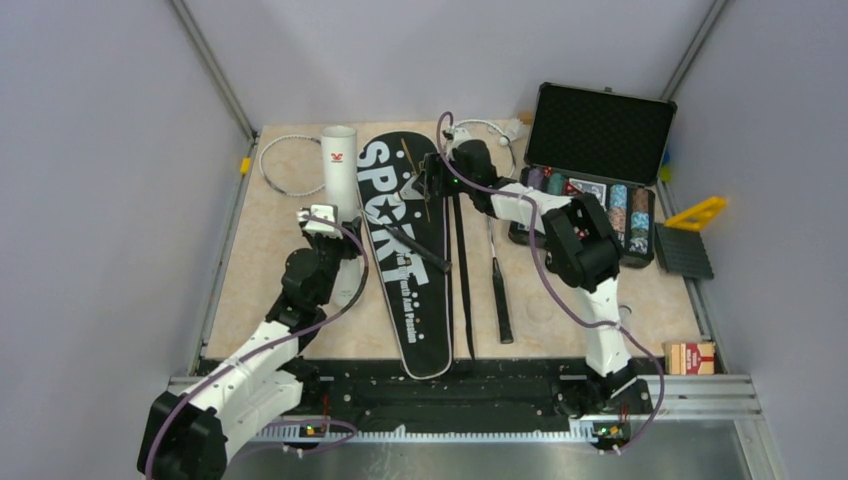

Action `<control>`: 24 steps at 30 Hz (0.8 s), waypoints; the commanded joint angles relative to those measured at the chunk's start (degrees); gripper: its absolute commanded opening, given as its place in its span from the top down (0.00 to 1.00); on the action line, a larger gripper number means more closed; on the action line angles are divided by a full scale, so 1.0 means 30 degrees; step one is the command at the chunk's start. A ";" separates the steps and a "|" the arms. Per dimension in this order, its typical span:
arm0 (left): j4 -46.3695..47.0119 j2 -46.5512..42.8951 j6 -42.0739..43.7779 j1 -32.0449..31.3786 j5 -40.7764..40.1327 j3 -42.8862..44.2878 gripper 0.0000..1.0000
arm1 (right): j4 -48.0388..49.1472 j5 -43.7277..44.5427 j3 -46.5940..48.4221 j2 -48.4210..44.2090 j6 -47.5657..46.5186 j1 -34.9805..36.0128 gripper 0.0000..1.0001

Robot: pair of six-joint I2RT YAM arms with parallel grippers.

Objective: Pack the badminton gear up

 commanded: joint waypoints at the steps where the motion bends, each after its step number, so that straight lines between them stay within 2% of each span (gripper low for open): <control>1: 0.1573 0.0257 -0.0074 0.0013 0.0279 0.0842 0.78 | 0.1518 -0.1464 0.2350 0.1575 0.0867 0.0050 0.27; 5: 0.1573 0.0297 -0.0066 0.0006 0.0445 0.0867 0.79 | 0.1147 -0.2149 0.3915 0.2923 0.1403 0.0030 0.38; 9: 0.1630 0.0323 -0.0044 0.0006 0.0508 0.0844 0.79 | 0.0881 -0.3187 0.4522 0.3582 0.1850 0.0059 0.55; 11: 0.1609 0.0434 -0.0033 0.0006 0.0463 0.0899 0.79 | 0.0573 -0.3950 0.4605 0.3475 0.1802 0.0163 0.72; 13: 0.1602 0.0537 -0.0001 0.0021 0.0531 0.0959 0.79 | 0.0052 -0.4268 0.4521 0.3005 0.1245 0.0301 0.97; 14: 0.1598 0.0579 0.0012 0.0008 0.0591 0.0998 0.79 | -0.0121 -0.4342 0.4320 0.2575 0.1051 0.0346 1.00; 19: 0.1476 0.0543 0.0184 0.0021 0.1349 0.1006 0.79 | 0.0996 -0.4743 0.1280 -0.1437 0.0164 0.0345 1.00; 24: 0.1454 0.0351 0.0545 0.0006 0.3684 0.0849 0.79 | 0.0085 -0.3125 -0.2850 -0.6316 -0.1817 0.0352 1.00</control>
